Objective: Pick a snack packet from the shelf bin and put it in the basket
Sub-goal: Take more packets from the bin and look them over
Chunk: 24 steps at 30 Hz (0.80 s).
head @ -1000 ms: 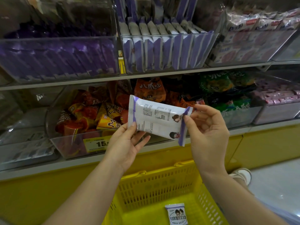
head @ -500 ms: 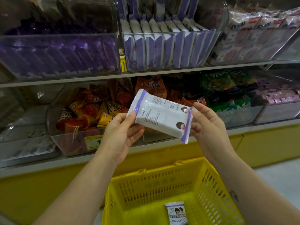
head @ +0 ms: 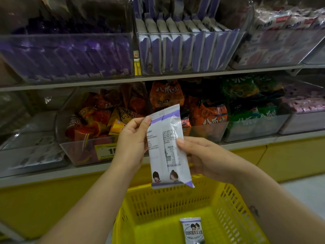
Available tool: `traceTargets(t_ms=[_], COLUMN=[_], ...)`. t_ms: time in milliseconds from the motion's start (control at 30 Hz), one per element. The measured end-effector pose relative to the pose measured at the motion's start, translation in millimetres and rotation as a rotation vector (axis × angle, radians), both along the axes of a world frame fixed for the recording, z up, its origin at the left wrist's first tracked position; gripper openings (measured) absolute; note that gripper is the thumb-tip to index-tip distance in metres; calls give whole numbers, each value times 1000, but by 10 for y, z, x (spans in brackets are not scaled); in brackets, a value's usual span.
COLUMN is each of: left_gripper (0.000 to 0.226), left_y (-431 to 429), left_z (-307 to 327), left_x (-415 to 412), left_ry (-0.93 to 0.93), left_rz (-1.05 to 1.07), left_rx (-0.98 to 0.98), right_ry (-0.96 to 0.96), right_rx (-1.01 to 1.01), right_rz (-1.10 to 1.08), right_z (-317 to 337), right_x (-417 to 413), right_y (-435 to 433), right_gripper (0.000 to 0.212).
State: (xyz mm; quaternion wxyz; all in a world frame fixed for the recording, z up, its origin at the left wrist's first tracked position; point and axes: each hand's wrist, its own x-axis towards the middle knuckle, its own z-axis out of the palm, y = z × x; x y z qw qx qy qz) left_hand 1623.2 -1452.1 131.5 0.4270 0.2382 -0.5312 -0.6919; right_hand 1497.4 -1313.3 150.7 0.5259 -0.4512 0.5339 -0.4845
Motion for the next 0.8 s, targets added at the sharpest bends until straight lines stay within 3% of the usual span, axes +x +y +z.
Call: traceTargets(t_ms=[233, 300, 433, 533, 667, 800], left_gripper=[5, 19, 25, 49, 92, 94], left_y=[-7, 33, 166, 225, 294, 328], left_z=[-35, -44, -108, -132, -131, -123], left_x=[-10, -38, -68, -45, -39, -63], left_ry=[-180, -245, -376, -424, -486, -500], left_rz=[121, 169, 21, -163, -256, -197], left_rx=[-123, -192, -329, -367, -425, -443], right_ry=[-20, 3, 20, 73, 165, 240], right_rx=[-43, -45, -83, -107, -125, -180], right_rz=[-105, -151, -320, -428, -445, -415], right_z=[-79, -112, -122, -85, -79, -76], right_x=[34, 40, 29, -25, -42, 7], right_y=[-45, -60, -92, -84, -50, -32], right_gripper=[43, 39, 30, 28, 23, 24])
